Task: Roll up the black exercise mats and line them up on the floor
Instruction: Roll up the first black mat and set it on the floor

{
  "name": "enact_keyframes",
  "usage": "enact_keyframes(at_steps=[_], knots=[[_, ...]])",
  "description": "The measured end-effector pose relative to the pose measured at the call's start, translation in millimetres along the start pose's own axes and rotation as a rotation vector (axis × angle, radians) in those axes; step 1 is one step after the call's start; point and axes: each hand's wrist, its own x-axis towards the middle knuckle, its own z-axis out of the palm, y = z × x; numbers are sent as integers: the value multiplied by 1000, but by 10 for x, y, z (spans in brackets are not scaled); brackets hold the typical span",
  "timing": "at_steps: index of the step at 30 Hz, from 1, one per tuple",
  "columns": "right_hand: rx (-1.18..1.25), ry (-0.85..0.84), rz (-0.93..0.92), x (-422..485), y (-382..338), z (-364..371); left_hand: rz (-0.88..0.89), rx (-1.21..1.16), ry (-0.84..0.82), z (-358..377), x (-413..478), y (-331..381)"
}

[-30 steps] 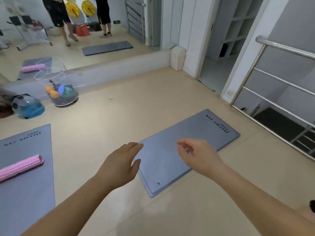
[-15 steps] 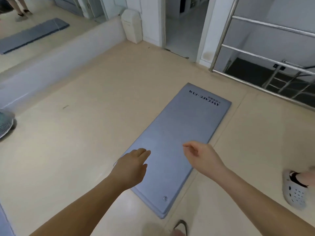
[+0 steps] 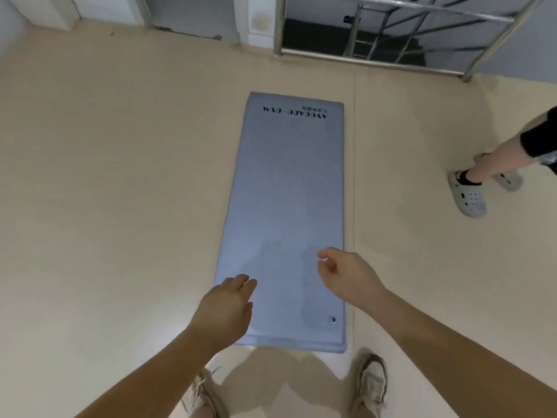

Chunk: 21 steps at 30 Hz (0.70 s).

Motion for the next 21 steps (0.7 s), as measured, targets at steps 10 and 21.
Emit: enact_keyframes(at_steps=[10,21], knots=[[-64,-13,92,848,563,2090,278,140,-198,1774,266,-1548],[-172,-120,-109,1848,2206,4355,563,340,-297,4715,582,-2828]])
